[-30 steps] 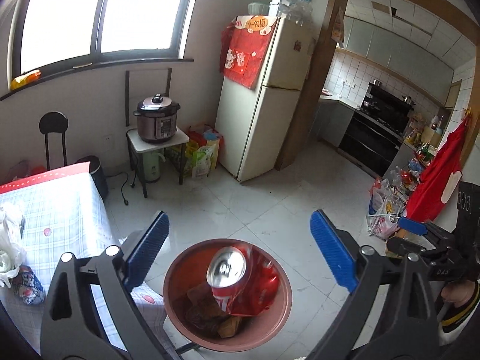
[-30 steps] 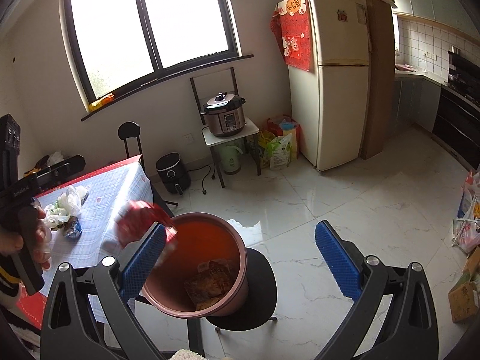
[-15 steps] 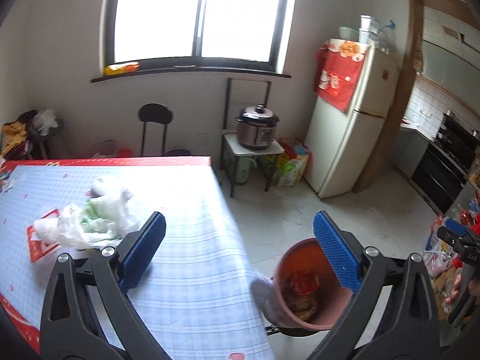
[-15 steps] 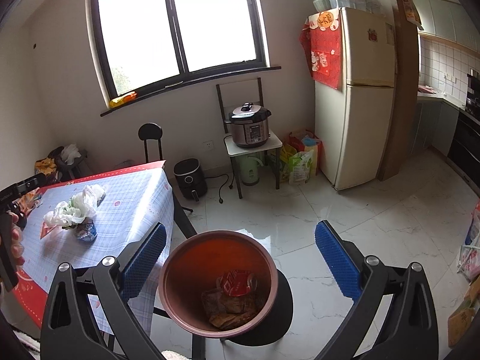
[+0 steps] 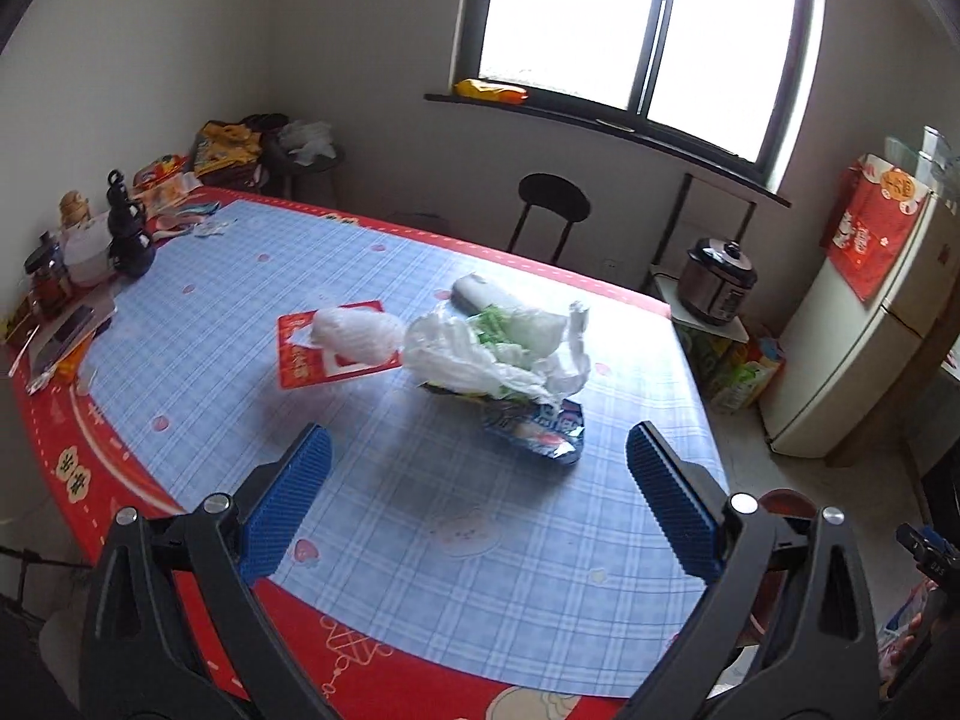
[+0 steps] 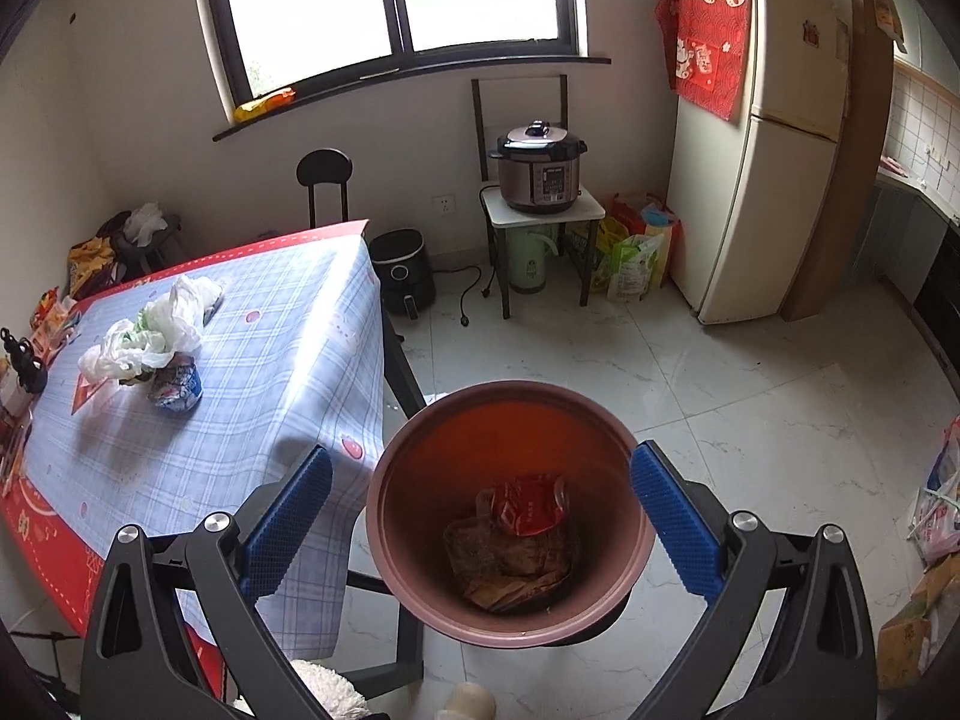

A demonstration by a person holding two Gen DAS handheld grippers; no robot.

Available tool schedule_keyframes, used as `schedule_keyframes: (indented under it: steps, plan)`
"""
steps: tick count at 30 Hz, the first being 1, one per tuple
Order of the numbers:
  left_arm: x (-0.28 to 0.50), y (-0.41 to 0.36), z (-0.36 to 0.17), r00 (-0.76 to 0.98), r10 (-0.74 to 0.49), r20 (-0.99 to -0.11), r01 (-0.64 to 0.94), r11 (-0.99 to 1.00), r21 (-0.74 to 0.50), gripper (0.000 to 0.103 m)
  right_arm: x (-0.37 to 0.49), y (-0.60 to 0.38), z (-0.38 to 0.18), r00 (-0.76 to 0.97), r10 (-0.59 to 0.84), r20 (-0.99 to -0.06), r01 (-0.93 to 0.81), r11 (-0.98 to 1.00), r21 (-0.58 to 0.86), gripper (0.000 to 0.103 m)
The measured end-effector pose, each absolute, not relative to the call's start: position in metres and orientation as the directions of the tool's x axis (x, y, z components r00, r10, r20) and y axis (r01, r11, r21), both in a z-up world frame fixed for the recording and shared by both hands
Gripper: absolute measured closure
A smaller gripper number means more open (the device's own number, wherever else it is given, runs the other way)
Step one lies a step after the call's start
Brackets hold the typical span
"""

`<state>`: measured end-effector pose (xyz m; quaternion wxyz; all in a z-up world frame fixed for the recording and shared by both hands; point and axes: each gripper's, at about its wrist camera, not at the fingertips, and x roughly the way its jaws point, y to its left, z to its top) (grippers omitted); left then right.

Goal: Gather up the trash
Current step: 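Move both open grippers back toward the white plastic bags on the table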

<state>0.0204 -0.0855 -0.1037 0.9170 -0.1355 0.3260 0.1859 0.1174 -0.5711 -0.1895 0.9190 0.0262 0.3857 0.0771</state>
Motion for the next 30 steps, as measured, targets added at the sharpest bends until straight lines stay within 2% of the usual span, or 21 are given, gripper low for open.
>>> schedule_keyframes:
  steps: [5,9,14,19,24,27,30]
  plan:
    - [-0.004,-0.062,-0.118,0.681,0.281,-0.676,-0.488,0.862,-0.134,0.006,0.123,-0.549,-0.203,0.659,0.163,-0.735,-0.135,0.986,0.098,0.005]
    - [-0.016,-0.04,-0.131,0.681,0.249,-0.688,-0.47,0.87,-0.151,0.006,0.128,-0.517,-0.201,0.655,0.148,-0.741,-0.145,0.987,0.069,0.005]
    - [-0.014,0.02,-0.15,0.7,0.201,-0.685,-0.457,0.864,-0.213,0.006,0.124,-0.458,-0.188,0.668,0.201,-0.717,-0.191,0.977,0.096,0.005]
    - [-0.007,0.092,-0.167,0.734,0.136,-0.665,-0.408,0.871,-0.272,0.006,0.133,-0.365,-0.181,0.636,0.25,-0.73,-0.252,0.962,0.11,0.005]
    - [0.011,0.17,-0.195,0.716,0.071,-0.694,-0.384,0.87,-0.308,0.006,0.145,-0.257,-0.173,0.631,0.305,-0.713,-0.334,0.937,0.106,0.005]
    - [0.023,0.2,-0.205,0.709,0.046,-0.703,-0.355,0.885,-0.3,0.006,0.156,-0.188,-0.179,0.577,0.347,-0.739,-0.444,0.893,0.073,0.005]
    - [0.035,0.221,-0.212,0.708,0.012,-0.706,-0.337,0.884,-0.323,0.006,0.162,-0.125,-0.19,0.568,0.315,-0.76,-0.528,0.848,-0.043,0.005]
